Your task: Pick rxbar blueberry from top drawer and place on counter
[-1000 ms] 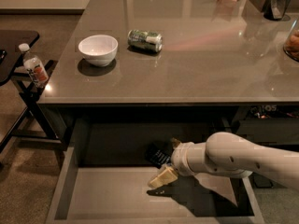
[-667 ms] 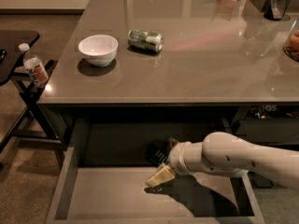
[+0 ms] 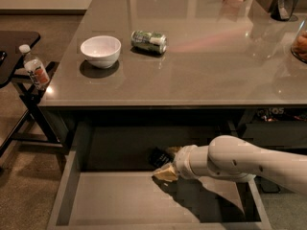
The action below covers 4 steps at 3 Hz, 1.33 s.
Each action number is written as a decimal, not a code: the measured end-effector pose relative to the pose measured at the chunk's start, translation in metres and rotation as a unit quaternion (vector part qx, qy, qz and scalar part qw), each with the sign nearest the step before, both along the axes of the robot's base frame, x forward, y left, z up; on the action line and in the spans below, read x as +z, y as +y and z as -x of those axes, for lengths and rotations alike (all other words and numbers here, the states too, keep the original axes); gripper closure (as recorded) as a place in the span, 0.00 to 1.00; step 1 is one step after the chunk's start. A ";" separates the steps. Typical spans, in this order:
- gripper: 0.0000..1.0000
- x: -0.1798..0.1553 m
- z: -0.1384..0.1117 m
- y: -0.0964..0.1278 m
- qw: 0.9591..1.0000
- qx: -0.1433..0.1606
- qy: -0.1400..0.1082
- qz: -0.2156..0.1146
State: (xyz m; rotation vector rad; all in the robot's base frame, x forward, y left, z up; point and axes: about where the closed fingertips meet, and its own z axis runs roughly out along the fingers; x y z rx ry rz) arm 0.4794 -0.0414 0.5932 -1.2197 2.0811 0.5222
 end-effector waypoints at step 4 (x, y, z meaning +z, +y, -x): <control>1.00 0.001 0.001 0.001 1.000 0.006 0.002 -0.001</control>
Offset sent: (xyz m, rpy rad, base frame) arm 0.0000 0.0000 0.0000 0.0000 0.0000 0.0000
